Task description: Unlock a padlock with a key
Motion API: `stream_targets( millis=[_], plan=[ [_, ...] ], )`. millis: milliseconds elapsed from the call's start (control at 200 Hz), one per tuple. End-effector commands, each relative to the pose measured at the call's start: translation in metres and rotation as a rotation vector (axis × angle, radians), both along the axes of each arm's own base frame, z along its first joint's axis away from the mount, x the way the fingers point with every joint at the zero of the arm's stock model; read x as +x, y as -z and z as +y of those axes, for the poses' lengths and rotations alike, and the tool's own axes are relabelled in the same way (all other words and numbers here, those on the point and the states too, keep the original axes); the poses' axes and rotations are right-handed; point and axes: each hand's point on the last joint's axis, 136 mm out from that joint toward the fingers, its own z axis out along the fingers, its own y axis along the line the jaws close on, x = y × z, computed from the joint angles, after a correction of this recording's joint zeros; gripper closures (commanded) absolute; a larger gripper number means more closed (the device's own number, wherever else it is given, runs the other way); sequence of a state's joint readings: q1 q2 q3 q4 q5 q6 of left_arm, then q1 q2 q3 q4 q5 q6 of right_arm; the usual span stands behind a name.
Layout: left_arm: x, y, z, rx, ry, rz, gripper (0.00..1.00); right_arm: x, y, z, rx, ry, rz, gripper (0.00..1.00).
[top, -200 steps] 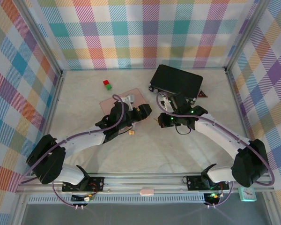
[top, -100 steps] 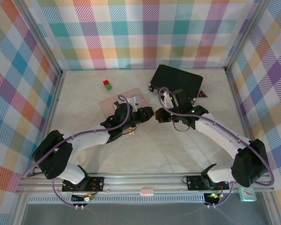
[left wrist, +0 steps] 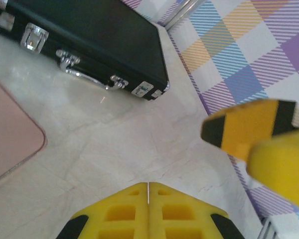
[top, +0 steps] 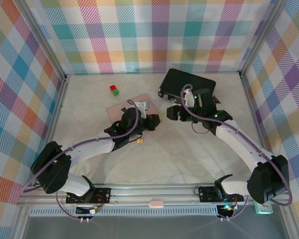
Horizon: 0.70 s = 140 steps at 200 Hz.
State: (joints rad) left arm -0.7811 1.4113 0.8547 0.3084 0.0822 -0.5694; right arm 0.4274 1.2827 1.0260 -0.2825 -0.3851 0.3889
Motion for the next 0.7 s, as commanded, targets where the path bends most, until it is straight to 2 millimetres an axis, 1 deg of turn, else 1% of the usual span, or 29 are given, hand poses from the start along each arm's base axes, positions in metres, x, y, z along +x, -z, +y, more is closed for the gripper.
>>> stream_targets(
  millis=[0, 65, 150, 200, 260, 400, 500, 540, 560, 695],
  plan=[
    [-0.005, -0.043, 0.001, 0.061, 0.118, -0.213, 1.00, -0.008, -0.028, 0.020, 0.109, -0.163, -0.091, 0.34],
    [-0.009, -0.050, 0.003, 0.056, 0.180, -0.258, 1.00, -0.010, -0.037, 0.025, 0.176, -0.229, -0.113, 0.41],
    [-0.012, -0.059, 0.010, 0.034, 0.226, -0.293, 1.00, -0.016, -0.050, 0.031, 0.282, -0.310, -0.145, 0.48],
    [-0.012, -0.065, 0.014, 0.009, 0.241, -0.303, 1.00, -0.019, -0.054, 0.033, 0.330, -0.346, -0.160, 0.52],
    [-0.013, -0.073, 0.019, -0.020, 0.256, -0.315, 1.00, -0.023, -0.055, 0.036, 0.372, -0.377, -0.167, 0.55],
    [-0.016, -0.086, 0.026, -0.055, 0.261, -0.338, 1.00, -0.030, -0.058, 0.042, 0.455, -0.440, -0.179, 0.58],
    [-0.017, -0.092, 0.027, -0.090, 0.259, -0.339, 1.00, -0.033, -0.059, 0.045, 0.499, -0.469, -0.183, 0.59],
    [-0.017, -0.094, 0.027, -0.106, 0.260, -0.335, 1.00, -0.033, -0.057, 0.046, 0.506, -0.465, -0.174, 0.59],
    [-0.017, -0.094, 0.026, -0.115, 0.261, -0.332, 1.00, -0.033, -0.061, 0.046, 0.512, -0.472, -0.200, 0.59],
    [-0.018, -0.100, 0.020, -0.165, 0.285, -0.319, 1.00, -0.035, -0.062, 0.051, 0.526, -0.481, -0.216, 0.59]
  ],
)
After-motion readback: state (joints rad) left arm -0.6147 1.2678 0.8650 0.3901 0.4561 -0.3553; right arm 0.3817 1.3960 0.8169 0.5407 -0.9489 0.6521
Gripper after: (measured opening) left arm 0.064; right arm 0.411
